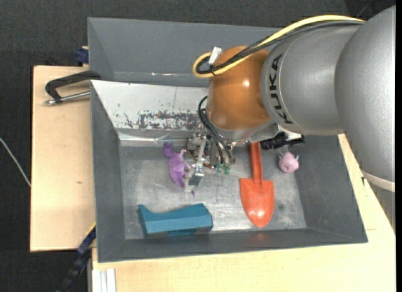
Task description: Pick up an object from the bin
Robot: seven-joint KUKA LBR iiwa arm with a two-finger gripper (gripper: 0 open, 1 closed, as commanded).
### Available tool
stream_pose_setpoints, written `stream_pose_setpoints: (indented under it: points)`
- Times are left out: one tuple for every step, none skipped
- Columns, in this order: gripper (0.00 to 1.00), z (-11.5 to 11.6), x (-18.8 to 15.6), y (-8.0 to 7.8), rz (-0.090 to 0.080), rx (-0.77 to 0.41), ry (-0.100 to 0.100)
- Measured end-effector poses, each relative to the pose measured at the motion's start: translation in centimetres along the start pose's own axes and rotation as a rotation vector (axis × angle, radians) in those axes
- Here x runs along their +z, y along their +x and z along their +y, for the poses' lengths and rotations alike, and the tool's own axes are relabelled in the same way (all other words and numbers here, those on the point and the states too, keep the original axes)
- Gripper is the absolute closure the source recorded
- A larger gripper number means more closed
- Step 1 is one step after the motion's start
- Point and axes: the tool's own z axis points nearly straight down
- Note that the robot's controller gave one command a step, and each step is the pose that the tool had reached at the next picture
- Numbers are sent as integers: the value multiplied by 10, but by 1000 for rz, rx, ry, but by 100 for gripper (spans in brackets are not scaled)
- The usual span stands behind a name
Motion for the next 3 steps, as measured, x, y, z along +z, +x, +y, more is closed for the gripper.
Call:
stream_pose_setpoints:
  points:
    - [0,-1,48,-6,-3,112,-3]
    - [100,-2,48,-5,-3,121,-2]
    - [100,-2,48,-5,-3,121,-2]
